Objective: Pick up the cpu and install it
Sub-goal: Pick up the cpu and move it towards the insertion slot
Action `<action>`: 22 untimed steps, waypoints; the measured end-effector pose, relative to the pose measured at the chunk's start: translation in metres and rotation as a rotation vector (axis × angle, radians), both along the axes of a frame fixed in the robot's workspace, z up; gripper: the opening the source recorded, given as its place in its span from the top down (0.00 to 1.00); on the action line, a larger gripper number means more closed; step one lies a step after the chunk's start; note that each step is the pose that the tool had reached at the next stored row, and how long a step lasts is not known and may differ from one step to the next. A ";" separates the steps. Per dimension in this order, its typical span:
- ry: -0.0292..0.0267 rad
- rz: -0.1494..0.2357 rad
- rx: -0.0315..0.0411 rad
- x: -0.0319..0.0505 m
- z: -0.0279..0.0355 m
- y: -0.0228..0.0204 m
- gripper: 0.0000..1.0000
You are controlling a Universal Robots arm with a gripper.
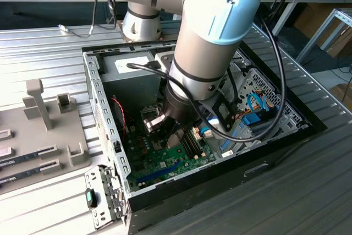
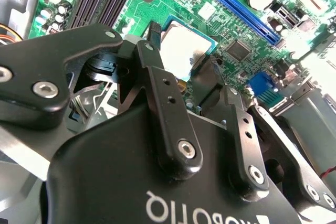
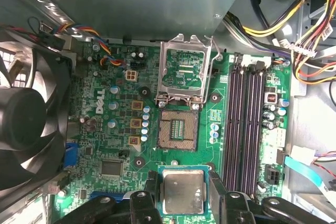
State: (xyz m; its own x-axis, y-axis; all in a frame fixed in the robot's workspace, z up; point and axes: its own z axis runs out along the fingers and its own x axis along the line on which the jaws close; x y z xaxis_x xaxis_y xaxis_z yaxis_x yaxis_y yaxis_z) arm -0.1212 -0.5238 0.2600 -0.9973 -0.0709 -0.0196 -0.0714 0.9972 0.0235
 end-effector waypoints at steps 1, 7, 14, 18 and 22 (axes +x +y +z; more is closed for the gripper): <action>0.0000 0.000 0.0001 0.0000 -0.0004 0.0000 0.53; 0.0000 0.000 0.0000 0.0000 -0.0019 0.0000 0.53; 0.0000 0.000 0.0000 0.0000 -0.0036 0.0000 0.53; 0.0000 0.000 0.0000 0.0000 -0.0046 0.0000 0.53; 0.0000 0.000 0.0000 0.0000 -0.0059 0.0000 0.53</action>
State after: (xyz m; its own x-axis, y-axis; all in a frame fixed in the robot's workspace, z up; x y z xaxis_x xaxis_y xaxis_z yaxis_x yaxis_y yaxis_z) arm -0.1212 -0.5238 0.2541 -0.9973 -0.0710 -0.0196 -0.0714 0.9972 0.0235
